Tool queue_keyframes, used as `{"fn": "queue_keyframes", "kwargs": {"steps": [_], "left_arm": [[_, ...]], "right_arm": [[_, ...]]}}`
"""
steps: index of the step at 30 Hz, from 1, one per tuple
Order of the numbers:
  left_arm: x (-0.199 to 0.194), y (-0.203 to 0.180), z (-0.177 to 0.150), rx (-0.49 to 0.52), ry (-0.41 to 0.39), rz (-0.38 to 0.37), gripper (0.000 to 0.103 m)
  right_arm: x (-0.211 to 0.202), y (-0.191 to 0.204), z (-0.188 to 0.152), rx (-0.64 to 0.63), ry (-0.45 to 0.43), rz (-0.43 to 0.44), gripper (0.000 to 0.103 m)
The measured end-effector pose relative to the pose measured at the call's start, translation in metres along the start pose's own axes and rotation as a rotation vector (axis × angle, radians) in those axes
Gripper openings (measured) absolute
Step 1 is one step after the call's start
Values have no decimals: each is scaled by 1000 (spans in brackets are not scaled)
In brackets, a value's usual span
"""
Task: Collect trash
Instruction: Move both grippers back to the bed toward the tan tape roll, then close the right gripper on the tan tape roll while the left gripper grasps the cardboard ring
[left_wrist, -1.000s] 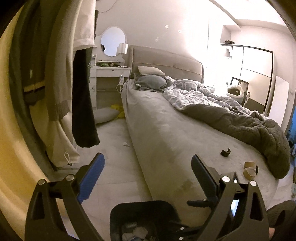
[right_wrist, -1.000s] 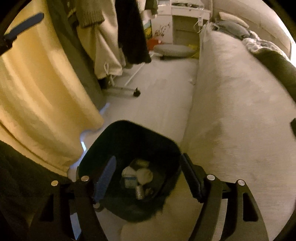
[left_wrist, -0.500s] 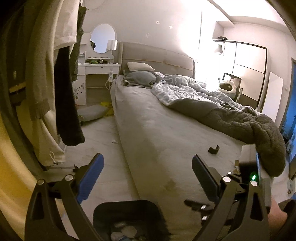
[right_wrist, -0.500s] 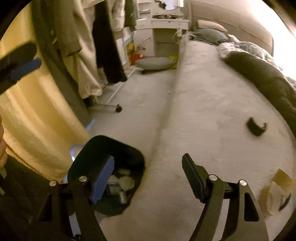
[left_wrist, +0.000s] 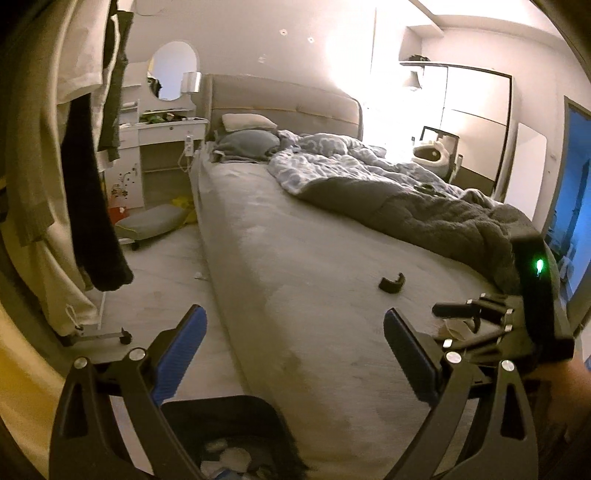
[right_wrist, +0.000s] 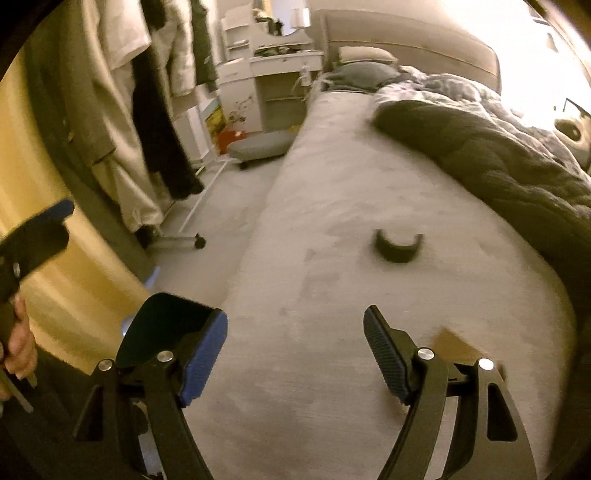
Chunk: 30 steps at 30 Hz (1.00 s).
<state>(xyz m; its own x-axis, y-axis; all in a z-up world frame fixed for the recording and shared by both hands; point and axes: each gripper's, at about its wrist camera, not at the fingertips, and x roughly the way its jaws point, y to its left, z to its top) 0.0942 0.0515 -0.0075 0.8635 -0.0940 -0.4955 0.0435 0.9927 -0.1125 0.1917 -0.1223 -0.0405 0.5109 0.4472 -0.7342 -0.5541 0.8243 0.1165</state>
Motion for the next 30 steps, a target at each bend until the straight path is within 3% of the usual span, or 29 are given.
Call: {"fn": "queue_keyframes", "kwargs": {"steps": [11, 21, 27, 30], "left_arm": [[25, -35, -7, 34, 64, -73, 98], [47, -75, -19, 103, 124, -134, 98], [59, -96, -25, 123, 158, -164, 98], [64, -104, -28, 136, 171, -177, 98]], "right_arm": [[-14, -70, -3, 149, -13, -31, 78], [-21, -100, -12, 219, -26, -57, 78], [-9, -114, -19, 273, 26, -46, 78], [-5, -117, -21, 285, 41, -46, 69]]}}
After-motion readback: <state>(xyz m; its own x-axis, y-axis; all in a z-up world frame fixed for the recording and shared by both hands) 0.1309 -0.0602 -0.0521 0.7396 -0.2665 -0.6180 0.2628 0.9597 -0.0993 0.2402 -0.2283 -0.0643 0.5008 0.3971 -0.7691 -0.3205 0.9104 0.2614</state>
